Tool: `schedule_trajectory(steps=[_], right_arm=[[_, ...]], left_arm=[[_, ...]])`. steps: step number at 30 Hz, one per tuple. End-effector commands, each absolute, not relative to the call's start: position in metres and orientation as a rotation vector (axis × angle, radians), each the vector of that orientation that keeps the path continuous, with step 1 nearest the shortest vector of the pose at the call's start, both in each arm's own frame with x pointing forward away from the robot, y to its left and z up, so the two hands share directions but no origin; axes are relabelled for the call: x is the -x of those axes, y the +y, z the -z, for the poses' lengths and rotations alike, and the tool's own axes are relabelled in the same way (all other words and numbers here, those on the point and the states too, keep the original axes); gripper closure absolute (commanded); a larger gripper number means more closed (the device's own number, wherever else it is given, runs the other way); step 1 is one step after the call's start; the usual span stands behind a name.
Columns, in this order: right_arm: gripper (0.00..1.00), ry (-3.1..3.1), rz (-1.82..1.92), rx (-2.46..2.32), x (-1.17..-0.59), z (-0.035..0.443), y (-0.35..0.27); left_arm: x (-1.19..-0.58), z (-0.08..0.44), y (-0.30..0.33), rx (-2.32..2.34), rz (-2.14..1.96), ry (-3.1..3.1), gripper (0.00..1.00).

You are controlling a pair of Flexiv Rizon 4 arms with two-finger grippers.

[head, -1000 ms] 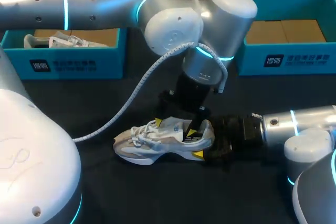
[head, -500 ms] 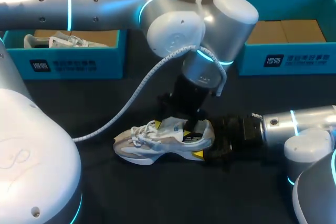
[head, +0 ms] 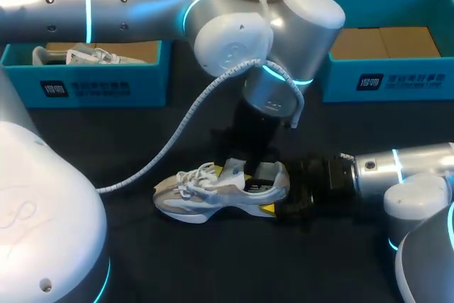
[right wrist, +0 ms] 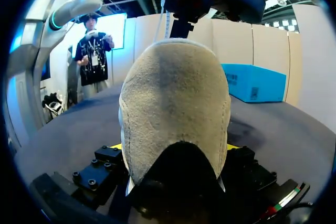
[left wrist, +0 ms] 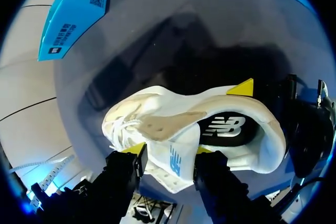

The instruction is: Take the shoe out of the shoebox, open the shoe tongue, remove and reinsert the insole, then place the shoe into the shoebox

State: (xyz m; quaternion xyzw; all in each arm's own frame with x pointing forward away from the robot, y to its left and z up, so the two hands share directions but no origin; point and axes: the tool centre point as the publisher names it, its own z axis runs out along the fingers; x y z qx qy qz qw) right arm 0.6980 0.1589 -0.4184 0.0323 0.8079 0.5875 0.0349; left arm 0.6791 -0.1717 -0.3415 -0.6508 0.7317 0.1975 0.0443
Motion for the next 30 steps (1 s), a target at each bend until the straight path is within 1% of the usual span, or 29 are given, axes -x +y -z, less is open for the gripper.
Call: schedule_trajectory(steps=[1, 6, 13, 18, 20, 23, 26, 28, 29, 30], right_arm=[[1.00, 2.487, -1.799, -0.101, -0.697, 0.417, 0.160], [1.00, 2.487, -1.799, -0.101, -0.697, 0.417, 0.160], [1.00, 2.487, -1.799, -0.101, -0.697, 0.417, 0.160], [1.00, 2.487, -1.799, -0.101, -0.697, 0.417, 0.160], [1.00, 2.487, -1.799, -0.101, -0.697, 0.417, 0.160], [1.00, 2.487, -1.799, -0.101, -0.697, 0.417, 0.160], [1.00, 2.487, -1.799, -0.101, -0.697, 0.417, 0.160], [1.00, 2.487, -1.799, -0.101, -0.697, 0.417, 0.160], [1.00, 2.487, -1.799, -0.101, -0.697, 0.417, 0.160], [1.00, 2.487, -1.799, -0.101, -0.697, 0.417, 0.160]], left_arm=[[-0.677, 0.335, -0.162, 2.006, -0.564, 2.250, 0.54], [-0.679, 0.329, -0.158, 2.029, -0.540, 2.262, 0.58], [-0.680, 0.319, -0.151, 2.067, -0.491, 2.288, 0.60], [-0.679, 0.311, -0.146, 2.095, -0.438, 2.311, 0.75], [-0.679, 0.309, -0.145, 2.100, -0.428, 2.319, 0.78], [-0.679, 0.307, -0.142, 2.111, -0.417, 2.325, 0.79], [-0.679, 0.306, -0.139, 2.132, -0.402, 2.333, 0.83], [-0.679, 0.305, -0.135, 2.153, -0.379, 2.345, 0.90], [-0.679, 0.304, -0.133, 2.166, -0.366, 2.352, 0.97], [-0.679, 0.303, -0.131, 2.178, -0.350, 2.362, 1.00]])
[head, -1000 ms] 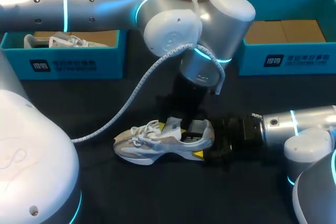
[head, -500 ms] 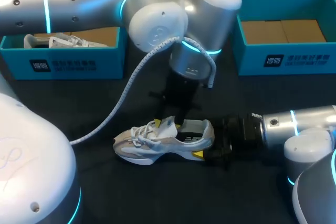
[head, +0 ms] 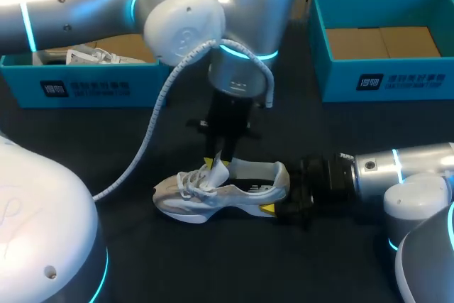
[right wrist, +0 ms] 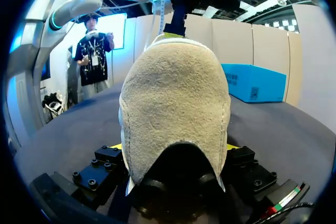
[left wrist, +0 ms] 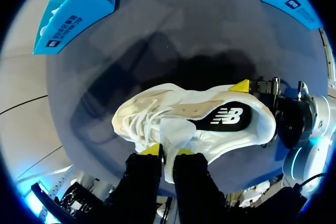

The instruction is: Take the shoe out of the shoebox, open the shoe tongue, remove and reinsert the insole, then place the shoe into the shoebox

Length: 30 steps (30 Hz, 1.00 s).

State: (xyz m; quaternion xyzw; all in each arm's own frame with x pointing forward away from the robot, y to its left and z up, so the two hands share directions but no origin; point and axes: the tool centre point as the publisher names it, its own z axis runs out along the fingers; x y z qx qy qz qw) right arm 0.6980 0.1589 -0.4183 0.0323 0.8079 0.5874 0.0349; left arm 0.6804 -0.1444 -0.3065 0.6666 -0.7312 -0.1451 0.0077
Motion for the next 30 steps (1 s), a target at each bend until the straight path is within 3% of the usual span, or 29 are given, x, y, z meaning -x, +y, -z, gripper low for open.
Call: schedule_trajectory(steps=[1, 14, 30], right_arm=[[1.00, 2.487, -1.799, -0.101, -0.697, 0.417, 0.160], [1.00, 2.487, -1.799, -0.101, -0.697, 0.417, 0.160], [1.00, 2.487, -1.799, -0.101, -0.697, 0.417, 0.160]], left_arm=[[-0.678, 0.302, -0.128, -2.057, 0.314, -2.217, 1.00], [-0.680, 0.297, -0.093, -1.963, 0.028, -2.041, 1.00], [-0.676, 0.325, -0.067, -1.860, -0.040, -1.981, 1.00]])
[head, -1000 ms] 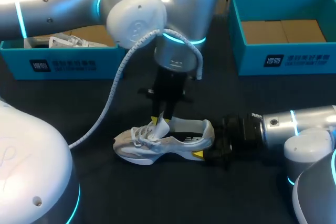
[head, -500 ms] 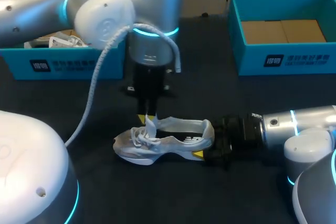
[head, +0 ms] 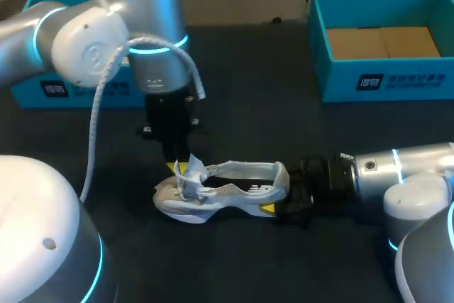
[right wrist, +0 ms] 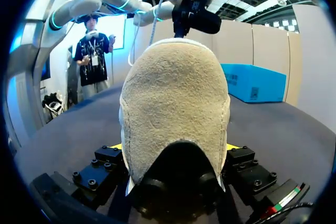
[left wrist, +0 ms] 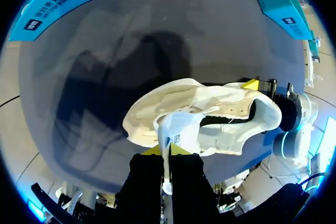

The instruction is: Take the shoe out of the shoebox, open the shoe tongue, remove and reinsert the insole, then place the shoe into the shoebox

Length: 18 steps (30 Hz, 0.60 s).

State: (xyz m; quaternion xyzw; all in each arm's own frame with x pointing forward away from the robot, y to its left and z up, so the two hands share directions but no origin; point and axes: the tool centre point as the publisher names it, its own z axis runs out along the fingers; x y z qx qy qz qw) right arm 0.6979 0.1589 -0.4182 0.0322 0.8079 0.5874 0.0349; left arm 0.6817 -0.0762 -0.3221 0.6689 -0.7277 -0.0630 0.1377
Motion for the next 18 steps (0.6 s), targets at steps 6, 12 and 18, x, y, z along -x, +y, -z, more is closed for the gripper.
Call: schedule_trajectory(steps=[6, 12, 18], right_arm=[[1.00, 2.487, -1.799, -0.101, -0.697, 0.417, 0.160], [1.00, 2.487, -1.799, -0.101, -0.697, 0.417, 0.160], [1.00, 2.487, -1.799, -0.101, -0.697, 0.417, 0.160]], left_arm=[[-0.674, 0.330, -0.059, -1.856, -0.054, -1.995, 1.00], [-0.675, 0.341, -0.049, -1.835, -0.055, -2.020, 1.00], [-0.679, 0.350, -0.042, -1.841, -0.057, -2.030, 1.00]])
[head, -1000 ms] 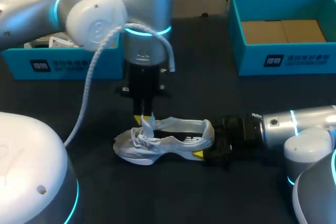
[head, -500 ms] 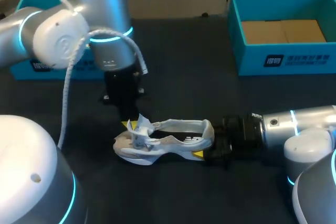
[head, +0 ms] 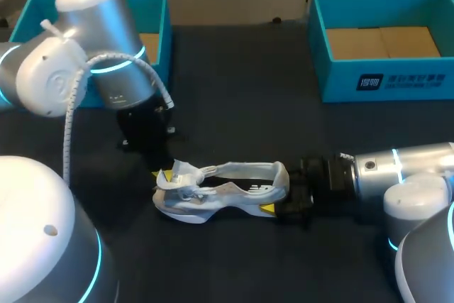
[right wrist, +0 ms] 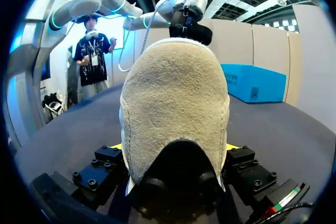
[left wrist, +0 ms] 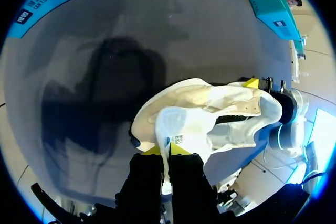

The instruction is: Take the shoe out of the shoebox, open the shoe tongue, remove and reinsert the insole, then place the shoe into the shoebox

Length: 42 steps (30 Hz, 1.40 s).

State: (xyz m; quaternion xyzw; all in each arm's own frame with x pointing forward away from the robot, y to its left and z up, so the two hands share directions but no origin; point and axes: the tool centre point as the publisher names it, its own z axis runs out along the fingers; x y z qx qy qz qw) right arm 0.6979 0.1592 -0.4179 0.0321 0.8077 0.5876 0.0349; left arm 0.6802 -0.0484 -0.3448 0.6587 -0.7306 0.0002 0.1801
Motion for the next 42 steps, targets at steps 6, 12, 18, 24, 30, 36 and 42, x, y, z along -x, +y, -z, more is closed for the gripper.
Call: schedule_trajectory(steps=[6, 12, 18, 24, 30, 36, 42], right_arm=[[1.00, 2.487, -1.799, -0.101, -0.697, 0.417, 0.160], [1.00, 2.487, -1.799, -0.101, -0.697, 0.417, 0.160], [1.00, 2.487, -1.799, -0.101, -0.697, 0.417, 0.160], [1.00, 2.487, -1.799, -0.101, -0.697, 0.417, 0.160], [1.00, 2.487, -1.799, -0.101, -0.697, 0.417, 0.160], [1.00, 2.487, -1.799, -0.101, -0.697, 0.417, 0.160], [1.00, 2.487, -1.799, -0.101, -0.697, 0.417, 0.160]], left_arm=[[-0.678, 0.344, -0.040, -1.818, -0.055, -2.057, 0.81], [-0.673, 0.318, -0.043, -1.766, -0.088, -2.137, 0.49], [-0.675, 0.296, -0.047, -1.717, -0.107, -2.196, 0.29], [-0.678, 0.273, -0.056, -1.687, -0.143, -2.272, 0.27], [-0.678, 0.253, -0.066, -1.632, -0.132, -2.349, 0.30], [-0.677, 0.229, -0.075, -1.476, -0.097, -2.491, 0.51], [-0.676, 0.210, -0.084, -1.297, -0.072, -2.566, 0.59]])
